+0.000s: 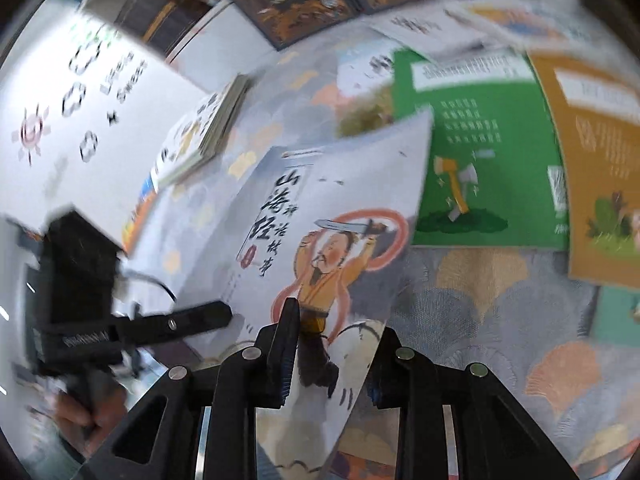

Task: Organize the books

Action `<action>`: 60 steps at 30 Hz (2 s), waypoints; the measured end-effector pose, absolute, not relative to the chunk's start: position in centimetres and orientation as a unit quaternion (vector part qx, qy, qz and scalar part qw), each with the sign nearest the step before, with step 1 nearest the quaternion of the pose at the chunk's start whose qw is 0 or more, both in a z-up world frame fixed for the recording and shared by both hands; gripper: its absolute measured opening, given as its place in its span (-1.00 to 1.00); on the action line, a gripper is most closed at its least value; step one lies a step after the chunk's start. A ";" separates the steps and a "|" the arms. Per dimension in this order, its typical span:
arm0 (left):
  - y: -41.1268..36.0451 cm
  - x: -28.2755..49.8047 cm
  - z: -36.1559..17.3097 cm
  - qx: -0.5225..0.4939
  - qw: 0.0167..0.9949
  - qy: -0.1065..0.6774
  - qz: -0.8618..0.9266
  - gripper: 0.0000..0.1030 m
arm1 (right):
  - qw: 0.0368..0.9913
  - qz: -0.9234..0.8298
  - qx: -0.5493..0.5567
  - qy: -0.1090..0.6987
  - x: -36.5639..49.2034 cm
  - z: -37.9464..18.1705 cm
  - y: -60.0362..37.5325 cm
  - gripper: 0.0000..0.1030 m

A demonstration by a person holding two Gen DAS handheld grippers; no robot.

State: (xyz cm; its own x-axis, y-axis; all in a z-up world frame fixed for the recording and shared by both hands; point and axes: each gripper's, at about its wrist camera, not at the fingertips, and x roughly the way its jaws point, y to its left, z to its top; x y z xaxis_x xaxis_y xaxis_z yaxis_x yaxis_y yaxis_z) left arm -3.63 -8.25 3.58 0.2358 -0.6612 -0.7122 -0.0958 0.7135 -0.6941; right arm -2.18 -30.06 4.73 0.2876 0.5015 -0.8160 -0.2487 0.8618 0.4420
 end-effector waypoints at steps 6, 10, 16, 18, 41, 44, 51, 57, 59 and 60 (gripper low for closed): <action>-6.8 -2.7 5.3 -0.320 0.720 0.561 -0.253 -0.71 | 0.825 0.225 0.064 0.514 -4.4 7.3 -28.1 -0.46; -5.2 -1.9 6.4 -0.323 0.725 0.545 -0.269 -0.71 | 0.838 0.216 0.056 0.498 -4.2 9.0 -26.5 -0.46; 0.1 -0.7 7.8 -0.339 0.740 0.516 -0.267 -0.70 | 0.844 0.226 0.051 0.483 -1.5 10.6 -22.1 -0.46; 1.9 -0.1 8.2 -0.341 0.748 0.508 -0.259 -0.69 | 0.844 0.238 0.045 0.478 0.0 11.0 -19.6 -0.45; 21.6 11.9 5.2 -0.380 0.791 0.445 -0.180 -0.65 | 0.824 0.289 0.028 0.486 18.6 9.2 0.9 -0.41; 22.0 13.0 4.6 -0.376 0.790 0.451 -0.178 -0.66 | 0.821 0.284 0.033 0.495 20.2 8.5 1.6 -0.41; 23.3 14.2 2.8 -0.391 0.782 0.457 -0.165 -0.65 | 0.816 0.272 0.039 0.509 22.0 7.4 2.7 -0.41; 25.0 13.5 2.0 -0.408 0.781 0.455 -0.126 -0.52 | 0.804 0.245 0.065 0.538 23.1 5.7 2.5 -0.40; 25.8 12.6 2.1 -0.416 0.783 0.448 -0.115 -0.46 | 0.805 0.244 0.051 0.539 22.7 5.9 2.8 -0.35; 26.1 12.1 2.4 -0.418 0.785 0.444 -0.107 -0.46 | 0.806 0.242 0.039 0.539 22.5 5.9 3.1 -0.28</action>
